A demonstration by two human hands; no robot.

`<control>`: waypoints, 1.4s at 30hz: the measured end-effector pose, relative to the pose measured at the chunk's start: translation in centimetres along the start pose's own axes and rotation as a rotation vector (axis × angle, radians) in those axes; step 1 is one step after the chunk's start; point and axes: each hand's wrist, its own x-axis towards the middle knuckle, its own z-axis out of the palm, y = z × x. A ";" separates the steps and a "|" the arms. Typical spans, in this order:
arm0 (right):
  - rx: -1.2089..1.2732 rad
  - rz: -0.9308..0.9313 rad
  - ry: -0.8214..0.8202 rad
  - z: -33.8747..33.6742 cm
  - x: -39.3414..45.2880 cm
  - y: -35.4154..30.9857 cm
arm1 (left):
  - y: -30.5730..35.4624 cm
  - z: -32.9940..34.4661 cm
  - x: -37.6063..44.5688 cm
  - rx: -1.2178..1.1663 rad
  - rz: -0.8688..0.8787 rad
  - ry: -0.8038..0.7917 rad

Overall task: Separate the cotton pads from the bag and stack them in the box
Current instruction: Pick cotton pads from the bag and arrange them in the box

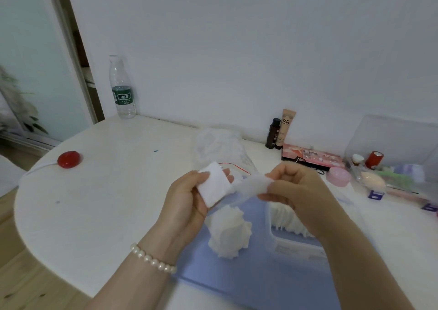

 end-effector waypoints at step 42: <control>-0.443 -0.185 0.245 3.4 -0.6 3.3 | -0.1 -2.3 -1.0 0.304 -0.127 -0.037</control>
